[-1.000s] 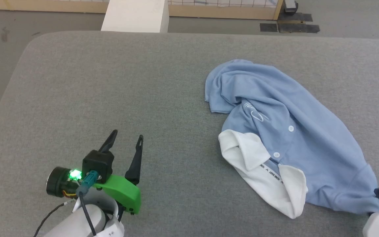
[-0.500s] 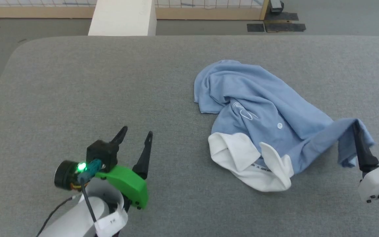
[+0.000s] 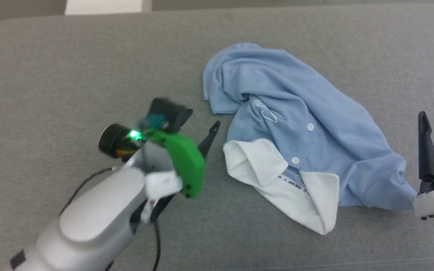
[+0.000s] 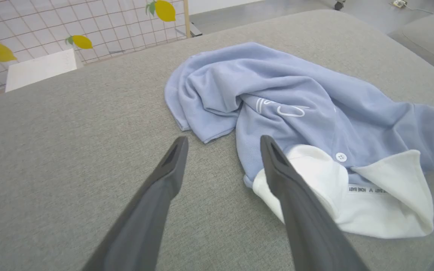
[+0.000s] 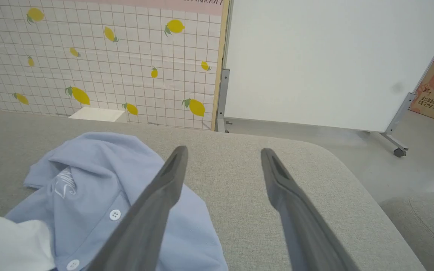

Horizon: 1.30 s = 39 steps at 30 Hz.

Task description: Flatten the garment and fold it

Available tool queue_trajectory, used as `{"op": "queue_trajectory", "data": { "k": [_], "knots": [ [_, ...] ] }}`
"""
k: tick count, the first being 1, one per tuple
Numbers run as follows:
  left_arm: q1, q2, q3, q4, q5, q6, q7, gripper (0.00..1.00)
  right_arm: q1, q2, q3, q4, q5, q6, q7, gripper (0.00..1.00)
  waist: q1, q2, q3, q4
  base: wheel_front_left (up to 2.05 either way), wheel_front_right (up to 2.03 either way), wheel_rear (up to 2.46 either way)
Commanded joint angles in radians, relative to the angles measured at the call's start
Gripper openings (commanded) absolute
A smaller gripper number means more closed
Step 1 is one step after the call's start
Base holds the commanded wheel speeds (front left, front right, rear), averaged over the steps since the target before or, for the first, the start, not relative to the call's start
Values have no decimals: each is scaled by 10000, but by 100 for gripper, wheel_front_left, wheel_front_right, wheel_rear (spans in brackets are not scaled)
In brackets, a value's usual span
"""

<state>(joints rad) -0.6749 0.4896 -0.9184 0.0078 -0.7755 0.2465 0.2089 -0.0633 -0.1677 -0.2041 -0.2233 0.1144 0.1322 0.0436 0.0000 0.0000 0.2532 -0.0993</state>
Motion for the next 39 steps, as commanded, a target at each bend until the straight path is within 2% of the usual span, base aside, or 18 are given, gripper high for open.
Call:
{"op": "queue_trajectory", "data": {
  "k": [1,5,9,18,19,20,24,28,32,39],
  "knots": [
    [-722,-246,-233,480,-203,-284,919,100,-80,149,-3,-125,-75,-15,-114,100,0,0,766,-584,0,0,0],
    [-1543,-535,-550,1377,-628,-714,2431,100,-133,307,90,-115,-150,-15,-323,100,0,0,1222,-933,0,0,0],
    [-2066,-756,-618,2107,-1099,-994,3450,100,-182,506,183,-38,-242,-15,-507,100,0,0,1565,-1233,0,0,0],
    [-2078,-880,-903,2692,-1894,-1468,4783,100,-255,861,120,357,-472,-15,-908,100,0,0,1896,-1409,0,0,0],
    [-1987,-833,-967,2676,-1976,-1523,4923,40,-258,892,89,417,-510,-15,-936,100,0,0,1887,-1355,0,0,0],
    [-1944,-791,-999,2636,-1994,-1575,4949,0,-266,908,87,454,-538,-15,-944,100,0,0,1869,-1312,0,0,0],
    [-1785,-538,-984,2462,-1842,-1516,4667,0,-305,939,111,589,-623,-15,-920,100,0,0,1593,-1037,0,0,0],
    [-1426,-241,-674,2113,-1707,-1188,3873,0,-328,851,137,680,-628,-15,-796,100,0,0,1056,-632,0,0,0],
    [-812,318,-212,1503,-1672,-696,3014,0,-256,743,172,739,-572,-15,-584,100,0,0,405,-156,0,0,0],
    [303,2164,551,206,-1398,227,1991,0,57,647,322,687,-429,-15,-142,100,0,0,-280,727,0,0,0]
  ]
}}
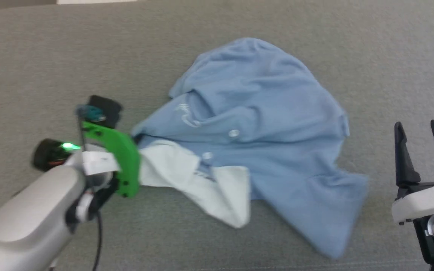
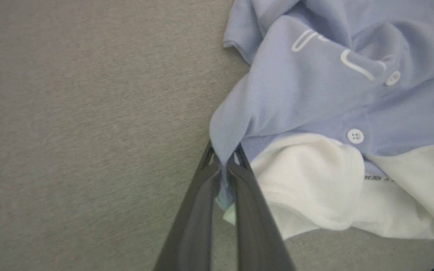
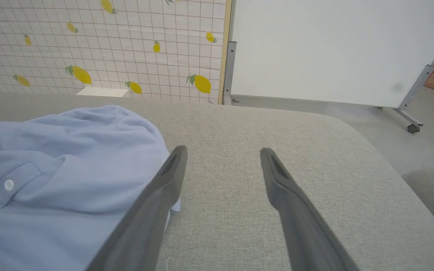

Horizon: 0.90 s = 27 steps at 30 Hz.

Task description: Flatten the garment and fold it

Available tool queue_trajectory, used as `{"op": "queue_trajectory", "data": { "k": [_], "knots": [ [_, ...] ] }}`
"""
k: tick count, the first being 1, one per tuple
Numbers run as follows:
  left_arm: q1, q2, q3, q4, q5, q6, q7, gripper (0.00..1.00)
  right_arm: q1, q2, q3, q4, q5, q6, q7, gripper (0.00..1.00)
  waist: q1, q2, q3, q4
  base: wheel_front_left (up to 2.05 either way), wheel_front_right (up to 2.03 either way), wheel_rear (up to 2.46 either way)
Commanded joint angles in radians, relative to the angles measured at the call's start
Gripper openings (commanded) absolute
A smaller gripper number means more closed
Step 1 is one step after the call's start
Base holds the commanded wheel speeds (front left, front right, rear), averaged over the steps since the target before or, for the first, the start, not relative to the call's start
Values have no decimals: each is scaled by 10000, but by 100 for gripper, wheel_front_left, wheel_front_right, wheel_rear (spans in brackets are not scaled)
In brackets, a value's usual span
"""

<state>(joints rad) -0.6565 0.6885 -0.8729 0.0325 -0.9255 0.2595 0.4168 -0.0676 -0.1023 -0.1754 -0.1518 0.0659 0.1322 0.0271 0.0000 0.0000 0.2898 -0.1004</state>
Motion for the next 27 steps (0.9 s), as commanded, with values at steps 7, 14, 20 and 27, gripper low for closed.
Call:
{"op": "queue_trajectory", "data": {
  "k": [7,14,20,27],
  "knots": [
    [678,1574,835,-1012,603,1032,-1050,0,270,-15,339,-242,112,-15,317,100,0,0,-529,1072,0,0,0],
    [984,1455,-73,-580,1359,798,-1030,0,274,-19,559,-282,62,-15,376,100,0,0,-154,819,0,0,0],
    [1096,807,-1029,777,1647,64,-752,60,274,13,653,-138,21,-15,368,100,0,0,-150,650,0,0,0],
    [1160,422,-1085,1654,1623,-216,-1342,100,370,64,663,11,11,-15,454,100,0,0,-505,770,0,0,0]
  ]
}}
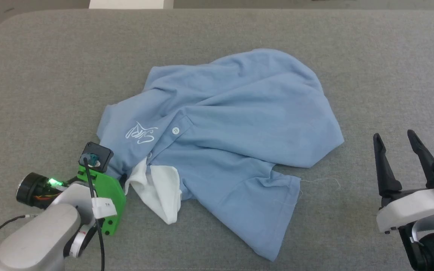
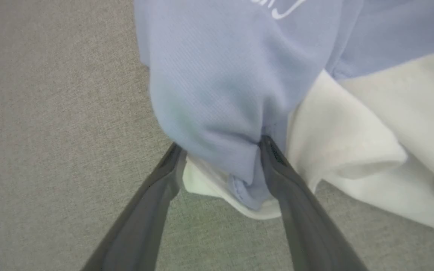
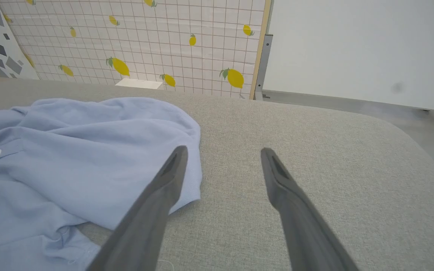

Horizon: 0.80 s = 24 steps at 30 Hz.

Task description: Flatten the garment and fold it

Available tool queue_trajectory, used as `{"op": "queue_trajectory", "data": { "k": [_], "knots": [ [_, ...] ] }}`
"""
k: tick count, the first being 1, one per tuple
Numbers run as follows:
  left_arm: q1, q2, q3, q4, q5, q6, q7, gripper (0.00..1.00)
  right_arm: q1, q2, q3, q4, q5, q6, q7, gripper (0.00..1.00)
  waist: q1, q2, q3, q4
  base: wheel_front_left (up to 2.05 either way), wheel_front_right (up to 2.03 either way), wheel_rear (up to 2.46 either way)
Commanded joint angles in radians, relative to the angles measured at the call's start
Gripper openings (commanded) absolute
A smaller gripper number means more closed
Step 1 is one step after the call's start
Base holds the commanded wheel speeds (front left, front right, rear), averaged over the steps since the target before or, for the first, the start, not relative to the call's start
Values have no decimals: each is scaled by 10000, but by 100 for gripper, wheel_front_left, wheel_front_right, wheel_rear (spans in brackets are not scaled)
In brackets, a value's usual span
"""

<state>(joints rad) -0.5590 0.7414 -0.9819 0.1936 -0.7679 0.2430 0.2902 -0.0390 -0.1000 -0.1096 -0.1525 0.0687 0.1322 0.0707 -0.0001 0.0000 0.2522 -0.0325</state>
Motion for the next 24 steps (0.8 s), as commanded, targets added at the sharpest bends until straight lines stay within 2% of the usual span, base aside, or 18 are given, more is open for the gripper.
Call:
{"op": "queue_trajectory", "data": {
  "k": [1,10,19,24],
  "knots": [
    [189,-118,44,75,44,-44,-190,100,111,45,18,30,-7,-15,44,100,1,0,-204,135,0,0,0],
    [278,202,789,-735,62,290,-1713,100,520,-216,138,136,241,-15,533,100,1,0,-1044,658,0,0,0],
    [982,560,1910,-1726,768,1500,-4887,100,1000,-718,803,79,641,-15,1647,100,1,0,-1408,1060,0,0,0],
    [1586,573,1936,-2068,1425,1942,-5391,100,937,-1358,1838,13,1118,-15,3066,100,1,0,-1213,1260,0,0,0]
  ]
}}
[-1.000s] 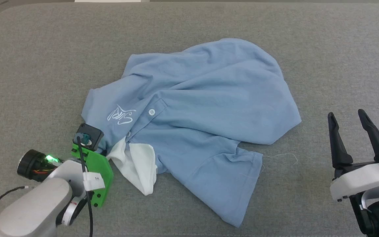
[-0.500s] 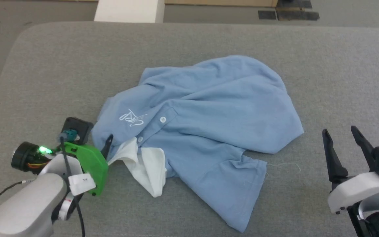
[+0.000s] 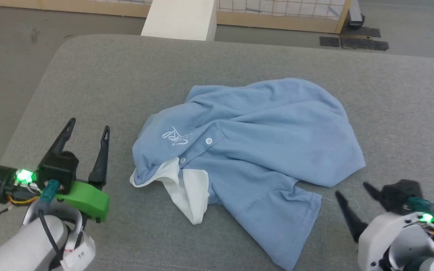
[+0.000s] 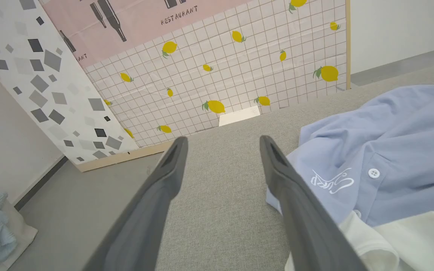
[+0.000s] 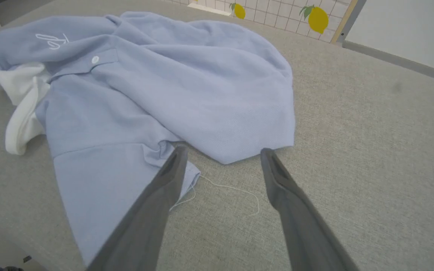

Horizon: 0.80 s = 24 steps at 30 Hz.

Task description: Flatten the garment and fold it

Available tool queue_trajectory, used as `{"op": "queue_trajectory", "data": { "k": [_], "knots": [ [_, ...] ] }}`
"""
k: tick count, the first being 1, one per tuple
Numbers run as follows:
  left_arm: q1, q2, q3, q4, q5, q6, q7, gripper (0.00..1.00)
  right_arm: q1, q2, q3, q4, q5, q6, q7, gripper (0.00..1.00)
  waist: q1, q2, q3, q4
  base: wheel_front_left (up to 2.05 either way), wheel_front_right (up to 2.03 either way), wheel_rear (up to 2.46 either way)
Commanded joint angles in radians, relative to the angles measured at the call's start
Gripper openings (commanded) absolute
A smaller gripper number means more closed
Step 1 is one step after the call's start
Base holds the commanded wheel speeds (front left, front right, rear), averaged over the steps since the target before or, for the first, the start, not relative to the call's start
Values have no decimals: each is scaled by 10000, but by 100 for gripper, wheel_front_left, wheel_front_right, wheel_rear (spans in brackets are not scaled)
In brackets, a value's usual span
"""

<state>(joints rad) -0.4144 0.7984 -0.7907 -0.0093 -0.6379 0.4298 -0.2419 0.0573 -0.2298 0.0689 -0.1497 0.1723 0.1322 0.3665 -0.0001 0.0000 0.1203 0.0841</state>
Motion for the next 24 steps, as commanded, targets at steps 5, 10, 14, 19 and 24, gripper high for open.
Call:
{"op": "queue_trajectory", "data": {
  "k": [5,10,14,19,24],
  "knots": [
    [484,-203,103,-203,626,277,-175,100,-586,-359,606,506,730,-15,2322,100,1,0,510,432,0,0,0],
    [464,-535,92,-151,892,127,-191,100,-1330,-367,774,1230,1101,-15,3889,100,1,0,973,886,0,0,0],
    [306,-797,173,-29,1058,46,-195,100,-1811,-376,836,1687,1055,-15,4385,100,1,0,1323,1259,0,0,0],
    [172,-1098,355,147,1239,-72,-197,100,-2089,-350,998,2271,881,-15,4729,100,1,0,1698,1625,0,0,0],
    [188,-1308,504,333,1385,-204,-197,100,-2007,-279,1296,2812,823,-15,4769,0,1,0,1777,1737,0,0,0]
  ]
}}
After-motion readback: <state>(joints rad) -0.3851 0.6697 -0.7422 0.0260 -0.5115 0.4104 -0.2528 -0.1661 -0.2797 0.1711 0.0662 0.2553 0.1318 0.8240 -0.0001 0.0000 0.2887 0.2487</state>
